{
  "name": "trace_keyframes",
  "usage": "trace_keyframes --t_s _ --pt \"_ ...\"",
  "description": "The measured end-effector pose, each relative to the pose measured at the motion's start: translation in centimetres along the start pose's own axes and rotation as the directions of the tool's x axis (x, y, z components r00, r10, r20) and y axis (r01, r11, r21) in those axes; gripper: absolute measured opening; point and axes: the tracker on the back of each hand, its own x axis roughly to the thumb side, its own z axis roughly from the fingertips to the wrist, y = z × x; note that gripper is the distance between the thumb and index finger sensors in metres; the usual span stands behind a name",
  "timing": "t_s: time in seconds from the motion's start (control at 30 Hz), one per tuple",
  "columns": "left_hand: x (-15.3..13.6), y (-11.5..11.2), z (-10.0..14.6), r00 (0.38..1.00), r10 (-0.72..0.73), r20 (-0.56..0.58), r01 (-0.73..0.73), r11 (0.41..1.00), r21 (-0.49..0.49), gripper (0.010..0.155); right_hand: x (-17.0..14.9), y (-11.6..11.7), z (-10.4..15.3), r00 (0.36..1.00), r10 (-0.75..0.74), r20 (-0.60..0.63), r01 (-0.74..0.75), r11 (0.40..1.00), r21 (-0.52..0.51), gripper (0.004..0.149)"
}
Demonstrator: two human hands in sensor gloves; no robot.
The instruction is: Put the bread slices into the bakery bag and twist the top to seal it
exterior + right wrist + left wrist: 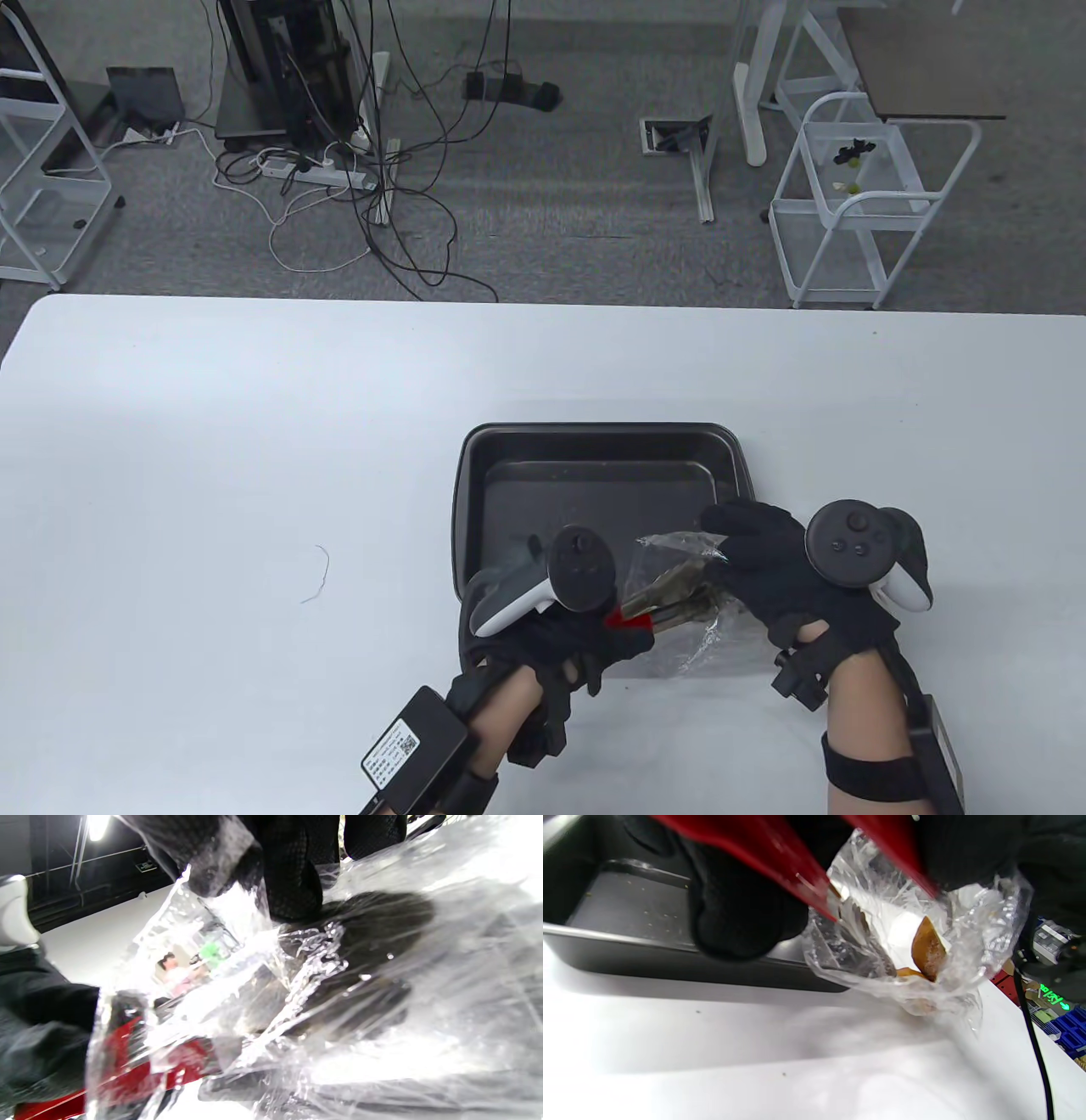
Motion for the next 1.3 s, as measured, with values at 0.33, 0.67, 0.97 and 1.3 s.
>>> trace_keyframes --t_s 0.33,0.67,0.97,1.3 --pt "-4.6 1.7 3.5 0.989 0.118 0.086 -0.123 0.991 0.058 0.082 -1.0 -1.5 1.0 0.989 0.095 -0.112 -0.107 0.989 -0.106 0.044" --pt "-9.7 5.6 4.0 0.998 -0.049 -0.039 0.059 0.954 0.296 0.083 -2.4 -3.3 2.5 0.976 0.092 -0.198 -0.131 0.973 -0.189 0.044" --pt "-12.0 7.1 -2.6 0.904 -0.408 -0.128 0.427 0.879 0.212 0.087 -3.5 -4.3 3.3 0.972 0.059 -0.229 -0.113 0.967 -0.229 0.044" --pt "-14.0 5.9 -7.9 0.898 -0.428 -0.105 0.439 0.887 0.144 0.085 -4.4 -4.6 3.5 0.961 0.053 -0.270 -0.121 0.963 -0.240 0.044"
